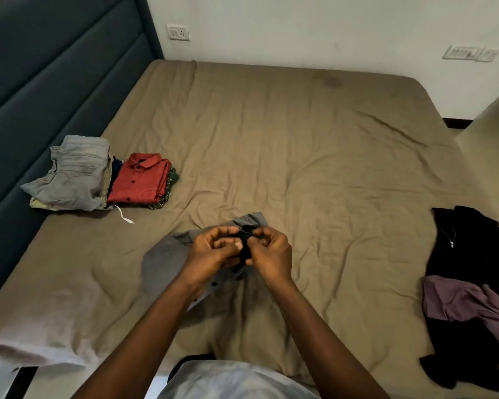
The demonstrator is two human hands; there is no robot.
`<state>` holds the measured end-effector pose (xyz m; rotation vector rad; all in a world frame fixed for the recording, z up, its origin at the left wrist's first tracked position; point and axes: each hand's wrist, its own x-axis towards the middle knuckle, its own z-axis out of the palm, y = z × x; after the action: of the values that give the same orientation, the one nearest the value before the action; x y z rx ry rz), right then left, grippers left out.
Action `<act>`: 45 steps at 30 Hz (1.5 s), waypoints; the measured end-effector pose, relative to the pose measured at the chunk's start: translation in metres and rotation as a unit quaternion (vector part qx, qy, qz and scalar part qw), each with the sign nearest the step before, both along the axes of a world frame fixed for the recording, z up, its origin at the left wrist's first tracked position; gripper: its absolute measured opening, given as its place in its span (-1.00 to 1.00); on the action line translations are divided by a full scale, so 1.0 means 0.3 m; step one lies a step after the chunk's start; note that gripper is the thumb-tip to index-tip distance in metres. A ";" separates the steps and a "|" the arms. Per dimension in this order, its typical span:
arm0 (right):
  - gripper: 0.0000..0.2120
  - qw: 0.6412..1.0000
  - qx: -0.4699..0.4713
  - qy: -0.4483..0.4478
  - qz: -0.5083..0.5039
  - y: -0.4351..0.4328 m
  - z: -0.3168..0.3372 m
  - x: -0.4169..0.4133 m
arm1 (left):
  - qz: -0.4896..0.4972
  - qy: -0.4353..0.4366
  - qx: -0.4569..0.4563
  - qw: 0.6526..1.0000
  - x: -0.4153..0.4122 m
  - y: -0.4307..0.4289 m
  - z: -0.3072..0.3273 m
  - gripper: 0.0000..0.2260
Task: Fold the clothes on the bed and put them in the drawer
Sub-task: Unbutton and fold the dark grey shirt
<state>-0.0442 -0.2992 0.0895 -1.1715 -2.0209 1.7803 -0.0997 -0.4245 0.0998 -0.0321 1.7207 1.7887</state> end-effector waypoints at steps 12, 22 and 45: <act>-0.92 0.977 -0.112 0.066 0.169 0.059 0.002 0.025 | 0.072 0.041 -0.016 0.996 0.021 0.007 -0.029 -0.84; -0.75 0.988 0.113 0.039 0.099 0.088 -0.012 -0.004 | -0.101 0.237 -0.149 0.955 0.008 0.020 -0.069 -0.80; -0.61 0.901 0.060 0.103 0.418 0.177 0.071 -0.314 | 0.070 -0.021 0.240 0.968 -0.479 -0.212 0.254 -0.21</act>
<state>-0.1384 -0.2460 0.1108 -0.0113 -2.6499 1.9214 -0.2434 -0.4880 0.1760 0.0142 1.2404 2.2498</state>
